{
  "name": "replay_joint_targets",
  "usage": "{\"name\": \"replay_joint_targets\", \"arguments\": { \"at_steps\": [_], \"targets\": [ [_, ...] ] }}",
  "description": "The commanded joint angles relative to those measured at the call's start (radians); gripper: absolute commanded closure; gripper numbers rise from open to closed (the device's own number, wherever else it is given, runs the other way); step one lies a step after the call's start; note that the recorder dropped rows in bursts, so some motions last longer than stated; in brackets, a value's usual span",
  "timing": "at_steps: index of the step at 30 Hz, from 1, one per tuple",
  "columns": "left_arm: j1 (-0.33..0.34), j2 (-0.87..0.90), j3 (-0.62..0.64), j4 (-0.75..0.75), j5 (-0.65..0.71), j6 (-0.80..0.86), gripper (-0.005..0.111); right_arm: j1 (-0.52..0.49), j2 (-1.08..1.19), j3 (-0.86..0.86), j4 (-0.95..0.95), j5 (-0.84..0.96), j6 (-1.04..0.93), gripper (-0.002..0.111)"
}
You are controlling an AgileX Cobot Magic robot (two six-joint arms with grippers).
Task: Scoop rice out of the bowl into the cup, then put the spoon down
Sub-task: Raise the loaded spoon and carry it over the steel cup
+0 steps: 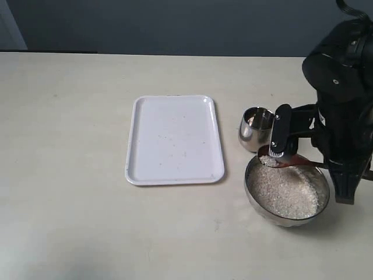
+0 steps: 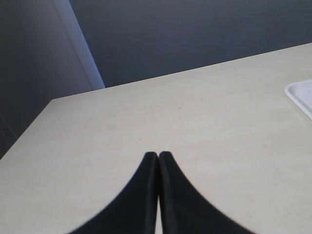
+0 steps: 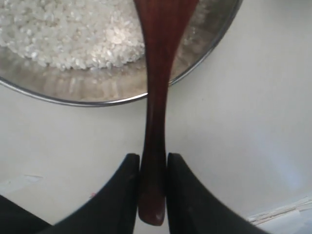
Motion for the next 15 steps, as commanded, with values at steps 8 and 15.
{"name": "replay_joint_targets", "arguments": {
  "at_steps": [8, 15],
  "targets": [
    [0.001, -0.005, -0.002, -0.004, -0.014, -0.006, 0.106, -0.065, -0.008, -0.031, 0.017, 0.004, -0.03, 0.109],
    [0.001, -0.005, -0.002, -0.004, -0.014, -0.006, 0.106, -0.085, -0.008, -0.14, 0.024, 0.004, -0.064, 0.109]
  ]
}}
